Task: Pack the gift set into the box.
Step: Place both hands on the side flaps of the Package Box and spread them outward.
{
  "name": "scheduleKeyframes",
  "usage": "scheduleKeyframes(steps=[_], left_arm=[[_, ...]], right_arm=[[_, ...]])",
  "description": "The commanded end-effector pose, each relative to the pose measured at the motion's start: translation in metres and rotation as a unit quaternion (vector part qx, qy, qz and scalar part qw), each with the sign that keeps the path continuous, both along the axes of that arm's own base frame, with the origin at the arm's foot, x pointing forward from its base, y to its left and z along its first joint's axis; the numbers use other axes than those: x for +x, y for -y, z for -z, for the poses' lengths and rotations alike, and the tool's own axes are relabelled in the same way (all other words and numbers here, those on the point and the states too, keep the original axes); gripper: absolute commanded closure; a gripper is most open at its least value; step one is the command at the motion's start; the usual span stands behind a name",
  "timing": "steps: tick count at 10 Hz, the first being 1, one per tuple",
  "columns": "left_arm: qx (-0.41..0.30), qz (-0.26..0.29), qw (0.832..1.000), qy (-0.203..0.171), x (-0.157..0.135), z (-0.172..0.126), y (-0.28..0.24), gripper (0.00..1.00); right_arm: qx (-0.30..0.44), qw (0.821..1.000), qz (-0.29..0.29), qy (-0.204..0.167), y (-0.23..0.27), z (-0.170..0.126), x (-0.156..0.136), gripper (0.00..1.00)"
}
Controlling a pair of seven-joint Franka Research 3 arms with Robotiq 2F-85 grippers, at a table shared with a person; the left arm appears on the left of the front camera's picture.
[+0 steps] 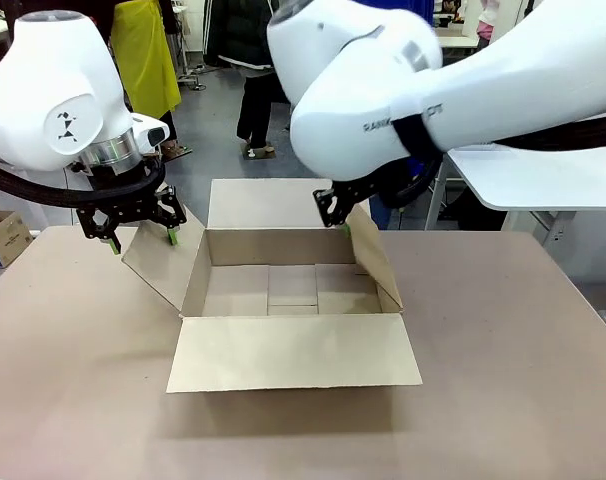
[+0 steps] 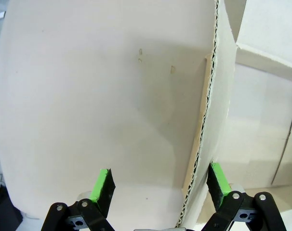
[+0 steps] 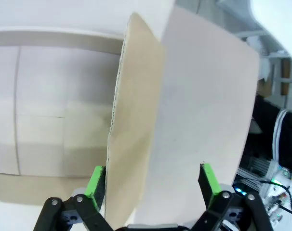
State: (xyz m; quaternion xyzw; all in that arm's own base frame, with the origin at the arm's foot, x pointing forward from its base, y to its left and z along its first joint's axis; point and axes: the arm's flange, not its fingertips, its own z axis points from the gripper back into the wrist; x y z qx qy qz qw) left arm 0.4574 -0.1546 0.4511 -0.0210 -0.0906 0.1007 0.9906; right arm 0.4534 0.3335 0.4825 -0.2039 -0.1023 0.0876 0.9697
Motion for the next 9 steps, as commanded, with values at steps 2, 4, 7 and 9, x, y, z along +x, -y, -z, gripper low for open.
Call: scheduleKeyframes(steps=[2,4,7,9], left_arm=[[0.007,-0.006,1.000,0.000,0.000,-0.002,0.001,0.00],[0.007,-0.006,1.000,0.000,0.000,-0.002,0.001,0.00],[0.007,-0.006,1.000,0.000,0.000,-0.002,0.001,0.00],[0.007,-0.006,1.000,0.000,0.000,-0.002,0.001,0.00]], right_arm=[[0.026,0.999,0.011,0.033,0.052,-0.021,-0.008,0.00],[0.049,0.997,0.036,0.042,0.091,-0.031,-0.012,0.00],[0.115,0.991,0.027,0.066,0.150,-0.024,-0.013,0.00],[0.182,0.979,0.017,0.084,0.179,0.004,-0.010,0.00]])
